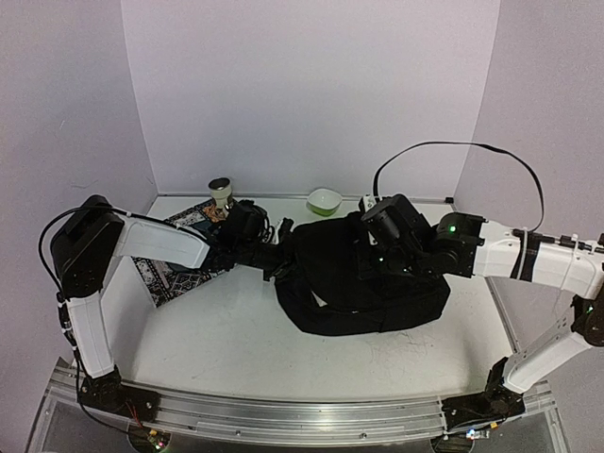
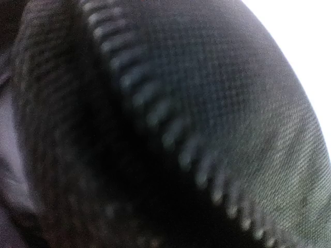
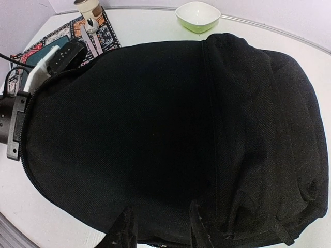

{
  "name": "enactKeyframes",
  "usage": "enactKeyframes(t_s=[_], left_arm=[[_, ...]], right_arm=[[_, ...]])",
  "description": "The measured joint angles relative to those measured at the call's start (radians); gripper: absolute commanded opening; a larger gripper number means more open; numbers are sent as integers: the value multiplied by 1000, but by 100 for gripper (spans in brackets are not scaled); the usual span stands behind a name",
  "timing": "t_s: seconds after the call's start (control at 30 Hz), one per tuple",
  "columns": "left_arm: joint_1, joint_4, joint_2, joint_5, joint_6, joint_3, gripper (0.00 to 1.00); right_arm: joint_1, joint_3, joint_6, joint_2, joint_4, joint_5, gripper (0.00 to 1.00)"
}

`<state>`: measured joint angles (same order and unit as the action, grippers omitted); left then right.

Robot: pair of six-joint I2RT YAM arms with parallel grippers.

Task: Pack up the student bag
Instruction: Place the book in the largest pocket of the bag.

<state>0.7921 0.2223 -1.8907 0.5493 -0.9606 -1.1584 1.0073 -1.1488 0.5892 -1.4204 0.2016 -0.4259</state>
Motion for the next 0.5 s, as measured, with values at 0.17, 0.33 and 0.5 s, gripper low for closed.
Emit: enactKeyframes(t_s=[0.17, 0.33, 0.5], left_arm=[[-1, -165, 48, -104, 102, -6, 74], [-1, -291, 141, -195, 176, -7, 73], [-1, -351, 207, -248, 197, -5, 71]], right_arm=[[0, 11, 10, 8, -1, 2, 44], [0, 16, 14, 8, -1, 8, 46], [0, 21, 21, 11, -1, 12, 46]])
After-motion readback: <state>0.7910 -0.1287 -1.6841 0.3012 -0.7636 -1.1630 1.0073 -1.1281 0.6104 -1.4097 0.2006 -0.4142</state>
